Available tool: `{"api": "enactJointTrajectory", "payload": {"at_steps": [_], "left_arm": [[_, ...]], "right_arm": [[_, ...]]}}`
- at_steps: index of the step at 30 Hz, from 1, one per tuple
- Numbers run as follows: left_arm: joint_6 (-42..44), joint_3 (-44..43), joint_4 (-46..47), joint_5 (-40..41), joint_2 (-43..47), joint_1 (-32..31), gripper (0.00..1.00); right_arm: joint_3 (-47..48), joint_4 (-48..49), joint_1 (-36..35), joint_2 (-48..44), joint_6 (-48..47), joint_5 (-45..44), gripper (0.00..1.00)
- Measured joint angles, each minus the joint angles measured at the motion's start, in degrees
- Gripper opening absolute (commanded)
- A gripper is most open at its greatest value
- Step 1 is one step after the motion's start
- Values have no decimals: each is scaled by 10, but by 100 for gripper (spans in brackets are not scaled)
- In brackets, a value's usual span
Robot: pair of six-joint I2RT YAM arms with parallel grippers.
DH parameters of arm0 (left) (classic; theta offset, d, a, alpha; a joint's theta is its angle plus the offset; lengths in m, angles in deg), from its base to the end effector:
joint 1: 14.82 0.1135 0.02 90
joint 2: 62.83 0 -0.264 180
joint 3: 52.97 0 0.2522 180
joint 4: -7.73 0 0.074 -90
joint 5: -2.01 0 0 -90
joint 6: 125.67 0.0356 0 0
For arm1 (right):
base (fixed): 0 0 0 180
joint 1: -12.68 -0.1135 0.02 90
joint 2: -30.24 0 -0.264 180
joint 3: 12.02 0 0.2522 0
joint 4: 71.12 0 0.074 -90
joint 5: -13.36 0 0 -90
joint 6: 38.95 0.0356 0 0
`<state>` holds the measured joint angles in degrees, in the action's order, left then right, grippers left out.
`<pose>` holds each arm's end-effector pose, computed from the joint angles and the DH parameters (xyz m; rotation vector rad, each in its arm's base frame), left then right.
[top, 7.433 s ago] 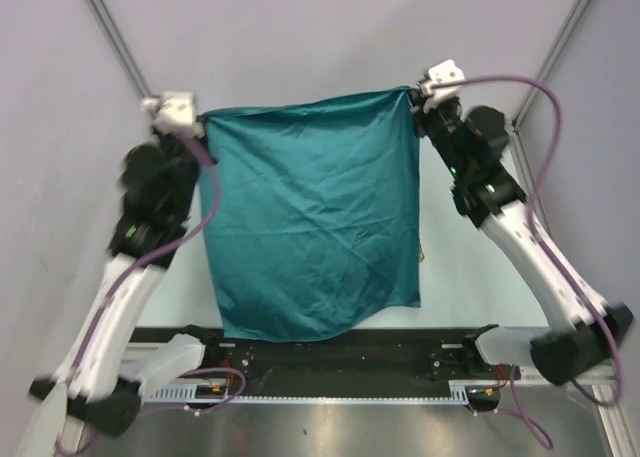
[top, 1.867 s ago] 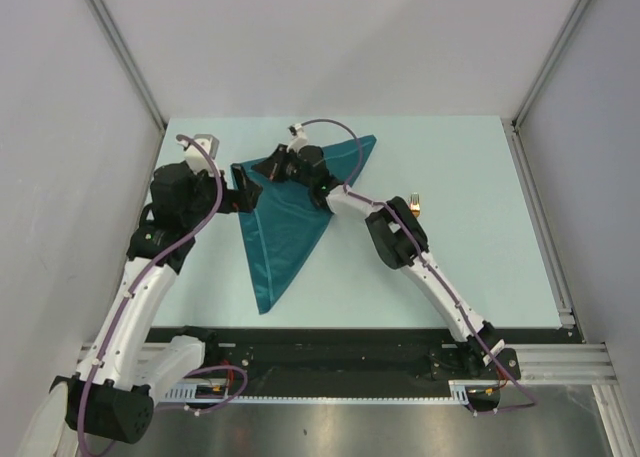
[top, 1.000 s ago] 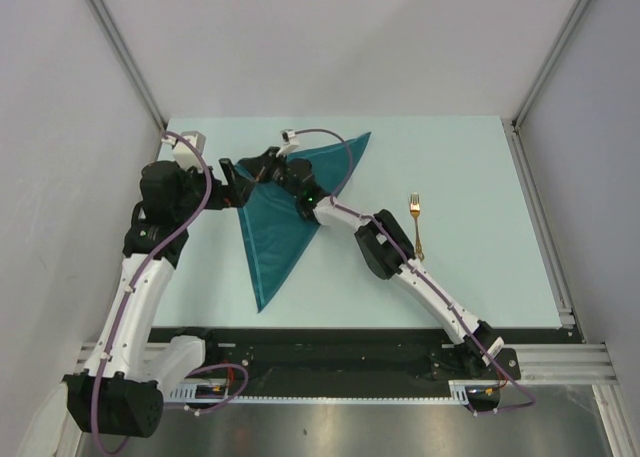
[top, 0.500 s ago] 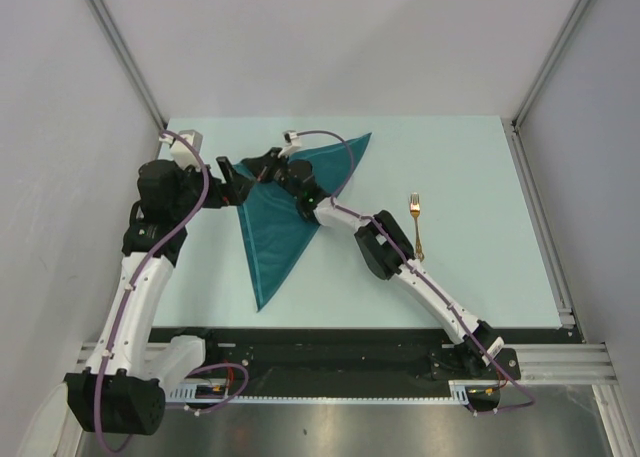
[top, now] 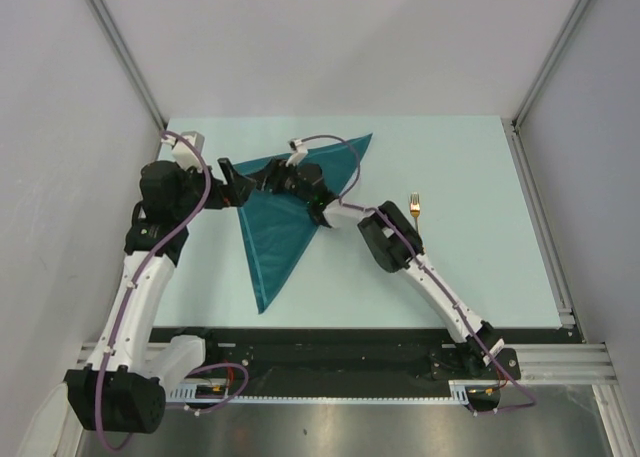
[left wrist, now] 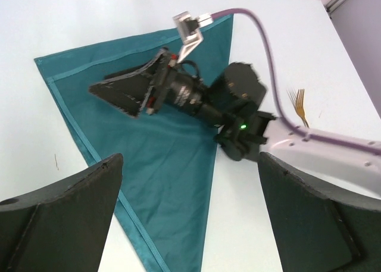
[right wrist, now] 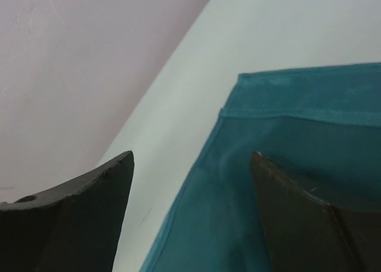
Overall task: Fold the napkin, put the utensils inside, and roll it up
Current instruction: Fold the napkin at the center of the board, then adjust the napkin at the center of the board.
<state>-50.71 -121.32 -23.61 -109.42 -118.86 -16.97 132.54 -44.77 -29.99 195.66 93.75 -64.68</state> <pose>0.2195 -0.0213 0.3513 0.0415 1.9174 -0.5581 0.4505 0.4253 0.1006 -0.1866 1.6219 1.3352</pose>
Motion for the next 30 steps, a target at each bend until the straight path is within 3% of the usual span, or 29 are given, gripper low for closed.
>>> {"api": "enactJointTrajectory", "payload": {"at_steps": [8, 12, 15, 20, 30], "left_arm": [[0, 15, 7, 20, -19, -3, 98], [-2, 21, 2, 89, -32, -56, 97], [-9, 36, -3, 132, -36, -131, 95], [-46, 100, -4, 175, -35, -197, 87], [-140, 217, -18, 209, -33, -217, 75]], "right_arm": [[-302, 22, 76, -223, 0, 71, 83], [-402, 3, 148, -358, -14, 106, 81], [-428, -40, 203, -426, -30, 120, 75], [-426, -125, 276, -434, -51, 151, 68], [-358, -283, 315, -323, -83, 173, 61]]}}
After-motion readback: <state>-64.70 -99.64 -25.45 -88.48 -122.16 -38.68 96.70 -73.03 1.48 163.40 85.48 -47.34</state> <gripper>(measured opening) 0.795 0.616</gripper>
